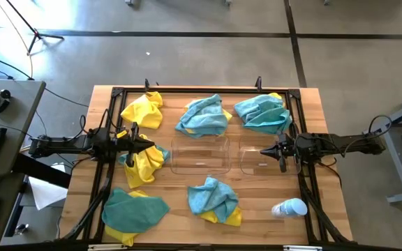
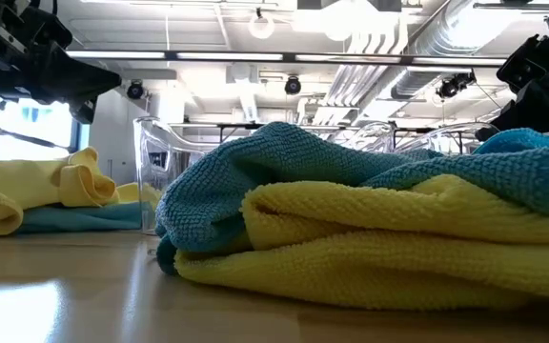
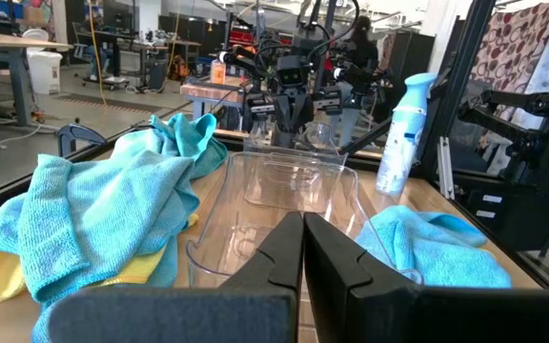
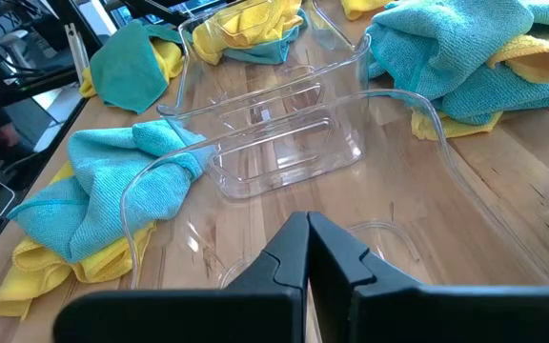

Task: Sort microfiber towel by color & place in baskets

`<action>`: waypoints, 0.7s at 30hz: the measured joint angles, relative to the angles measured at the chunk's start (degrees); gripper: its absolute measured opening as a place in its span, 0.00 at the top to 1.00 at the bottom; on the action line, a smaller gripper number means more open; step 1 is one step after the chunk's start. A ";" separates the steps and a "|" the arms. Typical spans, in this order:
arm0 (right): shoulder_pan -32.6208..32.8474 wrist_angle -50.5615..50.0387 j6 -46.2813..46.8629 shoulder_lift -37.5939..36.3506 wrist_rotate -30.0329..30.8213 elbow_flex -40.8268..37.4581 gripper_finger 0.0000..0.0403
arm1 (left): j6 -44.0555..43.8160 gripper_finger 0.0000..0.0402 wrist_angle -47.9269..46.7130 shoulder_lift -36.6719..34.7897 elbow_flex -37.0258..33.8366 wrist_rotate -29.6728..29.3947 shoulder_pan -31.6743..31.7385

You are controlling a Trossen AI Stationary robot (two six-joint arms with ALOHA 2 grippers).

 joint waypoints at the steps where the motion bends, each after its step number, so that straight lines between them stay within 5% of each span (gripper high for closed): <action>1: 0.00 0.00 -0.02 0.00 0.00 0.00 1.00 | 0.00 1.00 0.01 -0.01 -0.02 -0.02 -0.02; 21: -0.01 0.00 0.00 -0.01 -0.01 0.00 1.00 | 0.00 1.00 0.01 0.01 -0.02 -0.02 0.00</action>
